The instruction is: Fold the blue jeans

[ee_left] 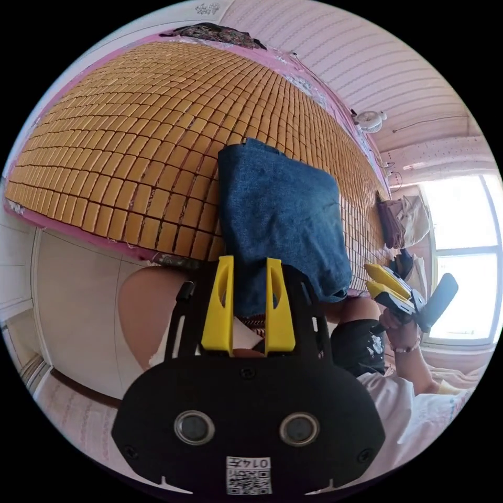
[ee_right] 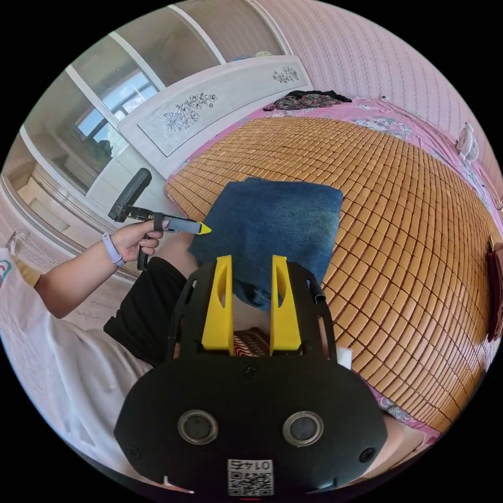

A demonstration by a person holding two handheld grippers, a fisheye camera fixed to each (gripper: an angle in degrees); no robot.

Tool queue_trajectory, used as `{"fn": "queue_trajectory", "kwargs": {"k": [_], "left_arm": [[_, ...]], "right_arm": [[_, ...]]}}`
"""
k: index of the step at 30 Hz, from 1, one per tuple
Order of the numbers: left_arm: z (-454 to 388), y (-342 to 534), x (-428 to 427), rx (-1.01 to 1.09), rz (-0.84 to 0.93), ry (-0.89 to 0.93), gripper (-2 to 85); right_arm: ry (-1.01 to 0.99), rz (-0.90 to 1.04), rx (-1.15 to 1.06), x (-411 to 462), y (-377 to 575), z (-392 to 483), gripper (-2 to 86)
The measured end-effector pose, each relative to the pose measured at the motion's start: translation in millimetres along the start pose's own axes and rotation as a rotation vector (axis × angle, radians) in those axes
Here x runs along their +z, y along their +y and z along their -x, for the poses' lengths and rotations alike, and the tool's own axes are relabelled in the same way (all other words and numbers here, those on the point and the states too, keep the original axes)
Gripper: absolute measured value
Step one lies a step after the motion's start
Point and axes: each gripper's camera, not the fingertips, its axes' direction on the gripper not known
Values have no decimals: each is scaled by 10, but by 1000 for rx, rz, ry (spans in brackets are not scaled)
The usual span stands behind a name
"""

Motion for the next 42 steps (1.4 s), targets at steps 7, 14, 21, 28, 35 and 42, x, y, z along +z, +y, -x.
{"fn": "queue_trajectory", "kwargs": {"k": [7, 14, 21, 28, 35, 42], "left_arm": [[-737, 576, -387, 283, -209, 159, 31], [-1293, 774, 15, 456, -118, 288, 45], [-521, 631, 13, 216, -181, 104, 79], [-334, 193, 472, 93, -151, -15, 111], [-648, 103, 909, 154, -21, -132, 72], [-1139, 431, 757, 362, -65, 30, 21]], "right_arm": [[-281, -79, 99, -234, -363, -215, 174], [-233, 40, 93, -330, -441, -407, 34], [-112, -130, 267, -1528, 280, -1344, 31], [377, -86, 452, -2288, 958, -1834, 106], [-3, -15, 318, -1435, 669, -1291, 113], [-274, 49, 141, -845, -77, -539, 131]]}}
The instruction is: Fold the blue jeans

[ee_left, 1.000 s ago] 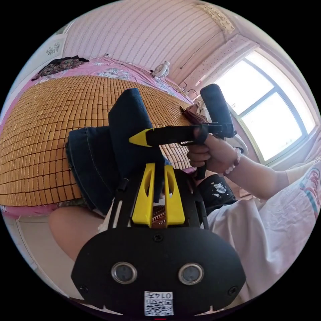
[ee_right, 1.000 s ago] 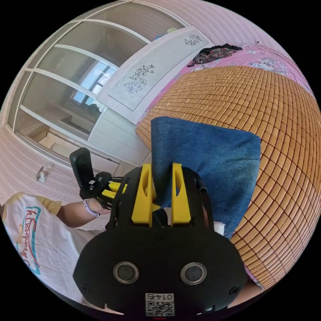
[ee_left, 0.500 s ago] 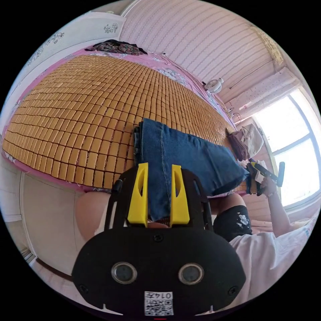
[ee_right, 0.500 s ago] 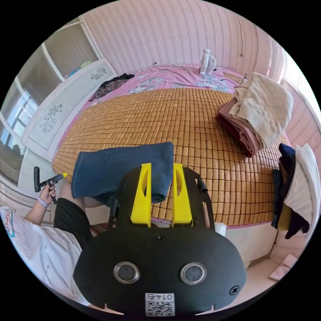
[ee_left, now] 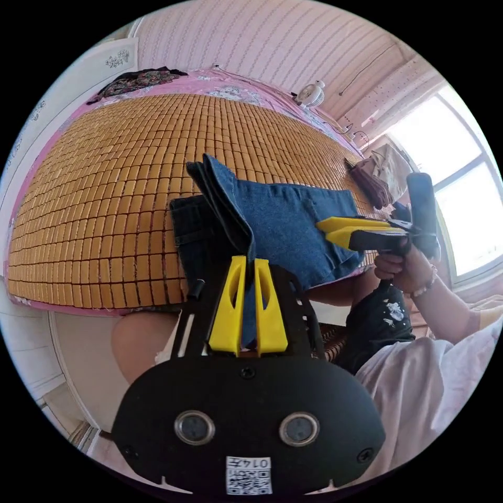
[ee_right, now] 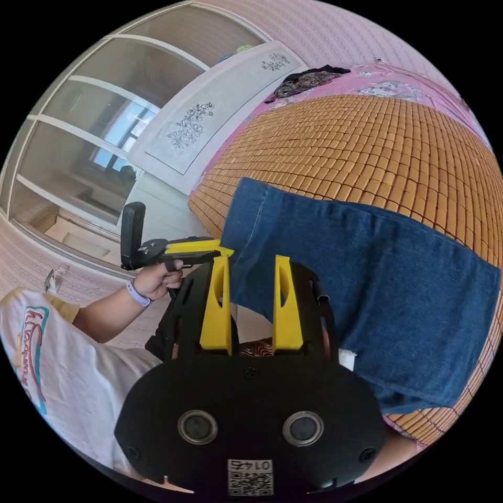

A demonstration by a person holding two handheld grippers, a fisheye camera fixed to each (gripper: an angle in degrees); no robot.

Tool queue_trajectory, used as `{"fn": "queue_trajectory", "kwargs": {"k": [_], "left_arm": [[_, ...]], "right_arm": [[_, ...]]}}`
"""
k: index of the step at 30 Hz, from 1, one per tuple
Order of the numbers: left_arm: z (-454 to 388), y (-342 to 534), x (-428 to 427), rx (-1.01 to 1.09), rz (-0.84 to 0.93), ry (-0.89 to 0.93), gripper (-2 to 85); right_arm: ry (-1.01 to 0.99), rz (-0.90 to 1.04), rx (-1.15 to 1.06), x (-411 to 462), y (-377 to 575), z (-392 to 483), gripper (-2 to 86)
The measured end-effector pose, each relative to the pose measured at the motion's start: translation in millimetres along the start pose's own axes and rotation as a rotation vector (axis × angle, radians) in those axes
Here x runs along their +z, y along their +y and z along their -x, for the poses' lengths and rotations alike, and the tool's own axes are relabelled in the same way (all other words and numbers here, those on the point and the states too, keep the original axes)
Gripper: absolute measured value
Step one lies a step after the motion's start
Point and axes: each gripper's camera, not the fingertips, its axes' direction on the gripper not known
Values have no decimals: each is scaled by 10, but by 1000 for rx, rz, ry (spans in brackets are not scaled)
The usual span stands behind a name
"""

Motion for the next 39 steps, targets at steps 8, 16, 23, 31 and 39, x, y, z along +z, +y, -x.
{"fn": "queue_trajectory", "kwargs": {"k": [8, 16, 23, 31, 39], "left_arm": [[-630, 17, 240, 213, 33, 183, 30], [98, -276, 151, -24, -41, -38, 58], [-164, -806, 846, 172, 104, -442, 57], [591, -1389, 747, 190, 298, -811, 41], [1797, -1874, -171, -192, 278, -700, 46]], "right_arm": [[196, 103, -3, 199, -180, 204, 61], [278, -164, 182, -1461, 741, -102, 24], [753, -482, 367, -3316, 1556, 124, 11], [959, -460, 477, -3485, 1693, -161, 17], [900, -423, 695, -3003, 1692, -998, 64]]}}
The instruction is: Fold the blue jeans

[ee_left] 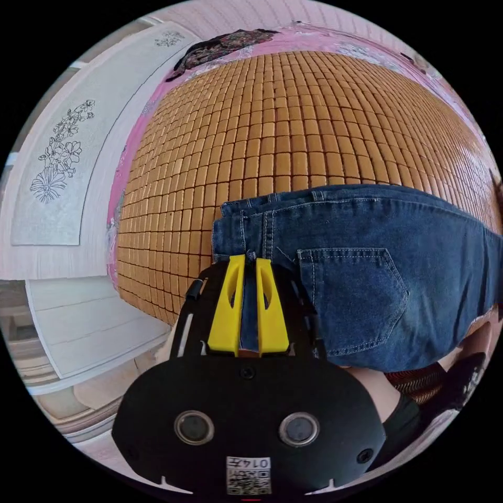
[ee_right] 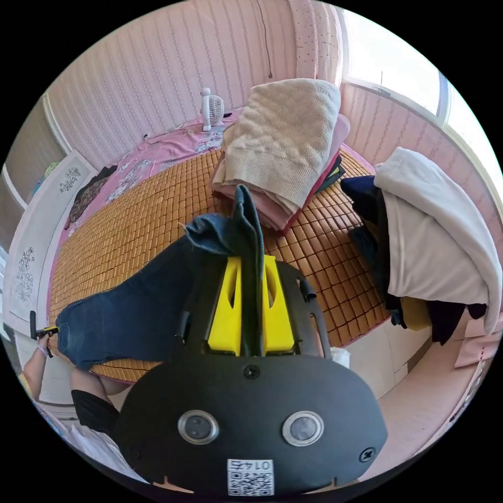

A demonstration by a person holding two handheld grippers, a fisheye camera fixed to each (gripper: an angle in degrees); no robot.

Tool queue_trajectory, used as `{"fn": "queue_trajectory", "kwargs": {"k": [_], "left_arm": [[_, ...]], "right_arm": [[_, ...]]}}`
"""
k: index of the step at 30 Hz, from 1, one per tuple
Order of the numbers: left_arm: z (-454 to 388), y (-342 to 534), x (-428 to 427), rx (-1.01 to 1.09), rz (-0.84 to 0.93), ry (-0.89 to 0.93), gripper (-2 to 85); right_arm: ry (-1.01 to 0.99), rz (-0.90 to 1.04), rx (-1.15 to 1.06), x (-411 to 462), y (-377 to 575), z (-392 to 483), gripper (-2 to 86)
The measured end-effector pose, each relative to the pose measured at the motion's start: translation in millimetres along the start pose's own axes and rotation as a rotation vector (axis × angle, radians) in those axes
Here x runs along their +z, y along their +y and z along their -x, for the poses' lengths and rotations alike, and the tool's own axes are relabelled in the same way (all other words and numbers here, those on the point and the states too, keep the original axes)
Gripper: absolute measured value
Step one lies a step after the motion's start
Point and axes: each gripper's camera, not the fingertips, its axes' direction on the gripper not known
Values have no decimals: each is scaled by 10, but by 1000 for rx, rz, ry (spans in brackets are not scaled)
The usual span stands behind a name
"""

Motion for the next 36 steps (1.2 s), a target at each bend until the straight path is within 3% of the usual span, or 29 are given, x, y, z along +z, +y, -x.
{"fn": "queue_trajectory", "kwargs": {"k": [4, 6, 12, 16, 19, 23, 28, 31, 36], "left_arm": [[223, -25, -336, -51, -92, 90, 49], [364, -33, -489, -92, -136, 155, 53], [763, -75, -705, -288, -219, 395, 91], [657, -318, -495, -281, -53, 399, 116], [688, -381, -590, -352, -61, 362, 109], [904, -483, -746, -367, -43, 402, 31], [1141, -364, -1125, -386, -159, 449, -4], [1421, -95, -1517, -385, -312, 565, -8], [1933, 1022, -2243, -322, -584, 660, -9]], "right_arm": [[321, -75, 53, -42, -106, 43, 49], [381, -96, 58, -92, -162, 45, 37], [153, 23, -49, 217, -293, 266, 98], [-6, 172, 16, 762, -379, 395, 130], [-22, 188, 148, 973, -386, 339, 82], [-67, 205, 159, 933, -435, 228, 17], [-212, -47, 105, 191, -284, 125, 2], [-338, -227, 106, -414, 38, -69, 0], [-411, -403, 97, -1182, 860, -405, 0]]}}
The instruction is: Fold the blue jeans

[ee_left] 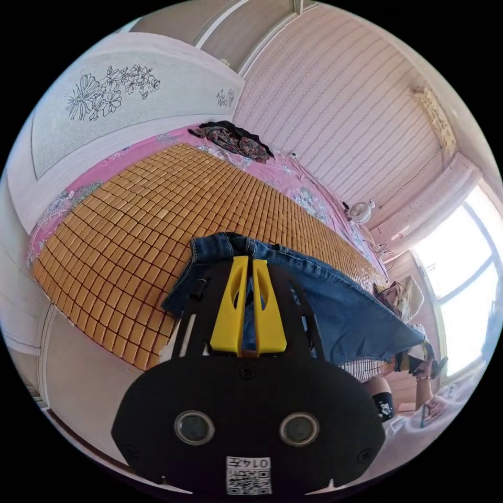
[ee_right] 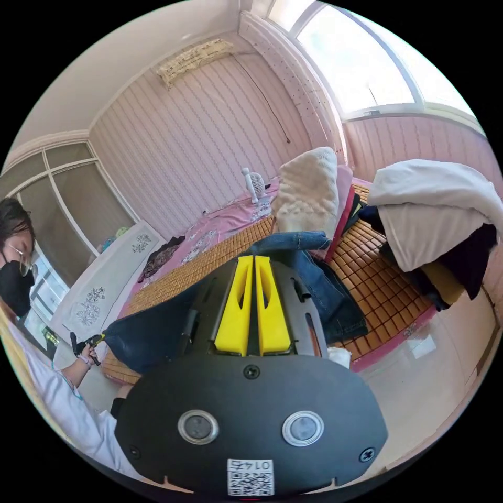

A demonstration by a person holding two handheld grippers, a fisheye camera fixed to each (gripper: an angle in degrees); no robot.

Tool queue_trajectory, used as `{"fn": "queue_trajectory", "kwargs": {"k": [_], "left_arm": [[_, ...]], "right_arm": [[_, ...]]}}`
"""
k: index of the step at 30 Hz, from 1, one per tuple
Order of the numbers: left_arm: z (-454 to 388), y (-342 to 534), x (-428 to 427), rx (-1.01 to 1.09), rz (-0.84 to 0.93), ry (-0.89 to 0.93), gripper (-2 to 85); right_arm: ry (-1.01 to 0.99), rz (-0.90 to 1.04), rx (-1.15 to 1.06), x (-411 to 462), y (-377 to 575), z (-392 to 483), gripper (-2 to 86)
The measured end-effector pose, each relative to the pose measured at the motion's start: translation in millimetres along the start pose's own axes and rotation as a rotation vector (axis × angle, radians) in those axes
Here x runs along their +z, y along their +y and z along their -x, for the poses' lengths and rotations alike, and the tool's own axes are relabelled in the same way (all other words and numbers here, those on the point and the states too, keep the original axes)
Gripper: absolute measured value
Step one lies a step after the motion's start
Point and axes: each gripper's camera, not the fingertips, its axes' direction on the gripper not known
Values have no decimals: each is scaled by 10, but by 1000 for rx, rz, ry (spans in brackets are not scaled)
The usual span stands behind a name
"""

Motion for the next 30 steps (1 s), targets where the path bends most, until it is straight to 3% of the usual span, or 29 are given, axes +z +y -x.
{"fn": "queue_trajectory", "kwargs": {"k": [3, 7, 10, 14, 18, 20, 23, 26, 30], "left_arm": [[379, 691, -568, -130, -13, 46, -8], [800, 1529, -812, -304, 86, -58, -5], [920, 1873, -1060, -394, 71, -145, -7], [808, 1917, -1423, -341, 22, -360, -10], [480, 1537, -802, -160, 105, -311, -10], [259, 1296, -302, -68, 127, -251, -10], [-121, 957, 691, 53, 220, -216, -10], [-355, 884, 1616, 113, 375, -356, -10], [-491, 767, 1957, 216, 391, -403, -10]], "right_arm": [[103, 99, 68, -288, 511, -145, 0], [354, 357, 178, -194, 1019, -412, -1], [462, 342, 172, -144, 886, -415, -2], [422, 323, -34, 330, 503, -53, -2], [303, 445, -217, 1318, 390, 409, -2], [236, 602, -304, 2135, 457, 724, -2], [339, 681, -321, 2910, 653, 941, -3], [378, 615, -399, 3157, 667, 1162, -3], [357, 562, -404, 3283, 604, 1208, -4]]}}
